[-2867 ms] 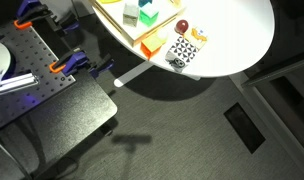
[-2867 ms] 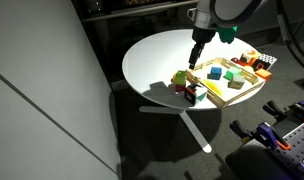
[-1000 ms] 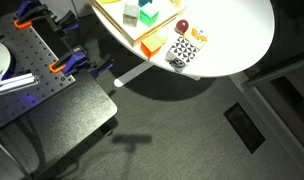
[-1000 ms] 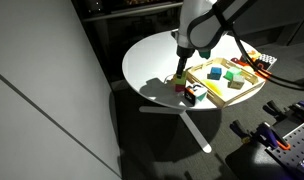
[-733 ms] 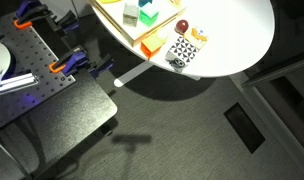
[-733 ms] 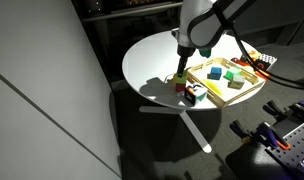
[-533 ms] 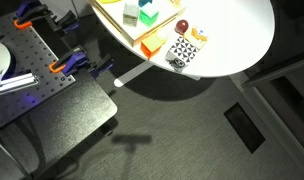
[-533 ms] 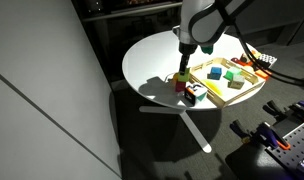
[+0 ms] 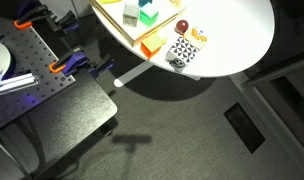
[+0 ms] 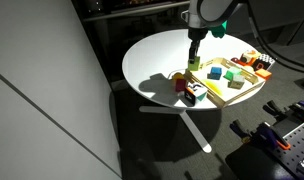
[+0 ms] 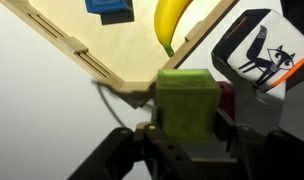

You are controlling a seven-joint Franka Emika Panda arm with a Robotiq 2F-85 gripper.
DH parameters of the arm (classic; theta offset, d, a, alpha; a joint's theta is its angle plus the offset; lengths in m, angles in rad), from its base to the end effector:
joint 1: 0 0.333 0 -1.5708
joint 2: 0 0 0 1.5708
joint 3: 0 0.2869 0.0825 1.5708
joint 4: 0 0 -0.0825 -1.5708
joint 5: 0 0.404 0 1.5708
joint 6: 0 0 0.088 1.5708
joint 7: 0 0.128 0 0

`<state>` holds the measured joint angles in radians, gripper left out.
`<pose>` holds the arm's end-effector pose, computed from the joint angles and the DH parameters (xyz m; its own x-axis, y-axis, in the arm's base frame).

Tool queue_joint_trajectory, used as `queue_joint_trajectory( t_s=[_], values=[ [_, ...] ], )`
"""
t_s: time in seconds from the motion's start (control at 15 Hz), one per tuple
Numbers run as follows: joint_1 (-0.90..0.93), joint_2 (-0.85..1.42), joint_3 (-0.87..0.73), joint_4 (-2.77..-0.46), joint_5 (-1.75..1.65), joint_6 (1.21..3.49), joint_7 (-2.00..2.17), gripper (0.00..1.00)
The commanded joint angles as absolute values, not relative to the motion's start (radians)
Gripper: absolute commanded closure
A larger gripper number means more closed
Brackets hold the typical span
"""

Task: Place the yellow cube on the tray

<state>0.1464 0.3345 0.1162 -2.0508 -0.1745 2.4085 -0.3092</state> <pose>0.5809 0.1532 0.2152 0.7693 0.6388 -0.0035 0.6368 -0.7664 0.0848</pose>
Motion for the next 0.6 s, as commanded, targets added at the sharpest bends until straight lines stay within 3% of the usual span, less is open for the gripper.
queue_joint_trajectory(
  t_s=[0.0,0.4,0.53],
  values=[
    [0.118,0.266,0.103,-2.118,-0.189,2.419,-0.286,0.71],
    [0.084,0.19,0.06,-2.224,-0.2,2.419,-0.247,0.71],
    [0.074,0.157,0.052,-2.254,-0.197,2.427,-0.239,0.2]
  ],
)
